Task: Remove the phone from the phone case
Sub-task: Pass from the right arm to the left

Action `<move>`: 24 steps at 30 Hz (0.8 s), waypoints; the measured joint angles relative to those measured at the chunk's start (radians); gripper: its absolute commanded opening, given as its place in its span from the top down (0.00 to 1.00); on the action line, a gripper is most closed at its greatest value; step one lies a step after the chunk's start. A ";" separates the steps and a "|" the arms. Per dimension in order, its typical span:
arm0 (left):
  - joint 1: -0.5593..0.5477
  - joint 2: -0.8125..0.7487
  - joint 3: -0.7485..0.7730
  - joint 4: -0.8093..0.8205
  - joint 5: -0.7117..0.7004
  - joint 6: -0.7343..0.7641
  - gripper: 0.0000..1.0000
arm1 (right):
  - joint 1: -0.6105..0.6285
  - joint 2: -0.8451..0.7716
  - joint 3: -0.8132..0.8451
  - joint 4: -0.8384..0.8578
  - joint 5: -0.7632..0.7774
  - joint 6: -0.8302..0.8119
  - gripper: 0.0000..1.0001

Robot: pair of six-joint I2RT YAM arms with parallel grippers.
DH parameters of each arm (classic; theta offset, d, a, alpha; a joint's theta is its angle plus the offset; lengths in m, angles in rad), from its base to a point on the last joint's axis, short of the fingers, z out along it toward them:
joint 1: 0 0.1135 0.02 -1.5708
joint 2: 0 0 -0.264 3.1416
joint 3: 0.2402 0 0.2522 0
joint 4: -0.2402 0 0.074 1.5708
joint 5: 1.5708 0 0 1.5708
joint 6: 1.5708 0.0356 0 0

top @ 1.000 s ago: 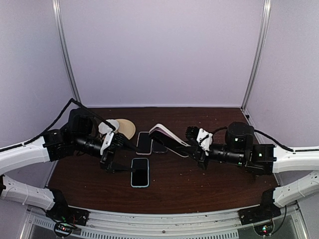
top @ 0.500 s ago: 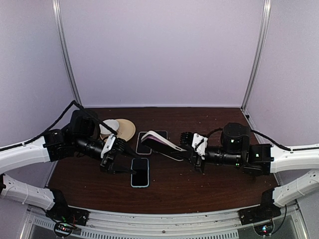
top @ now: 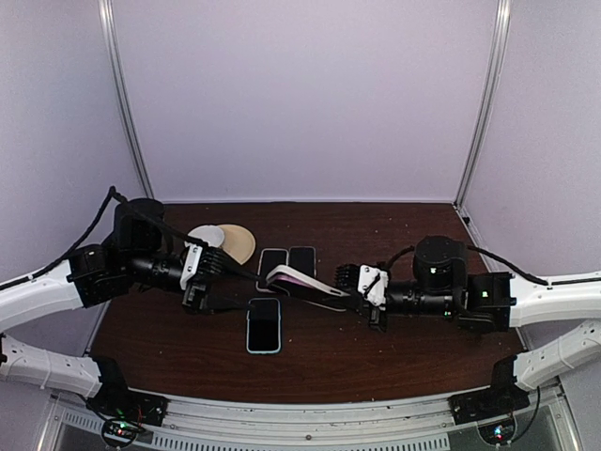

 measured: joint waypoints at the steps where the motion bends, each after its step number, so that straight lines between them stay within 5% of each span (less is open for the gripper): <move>1: 0.000 -0.002 0.000 0.006 -0.004 0.000 0.53 | 0.002 0.000 0.000 -0.007 -0.003 -0.003 1.00; 13: 0.000 0.027 0.000 0.009 0.019 0.000 0.70 | 0.028 0.027 0.031 -0.024 -0.021 -0.024 1.00; 24: -0.001 0.032 0.000 -0.013 0.025 0.002 0.67 | 0.033 0.034 0.032 -0.028 -0.024 -0.040 1.00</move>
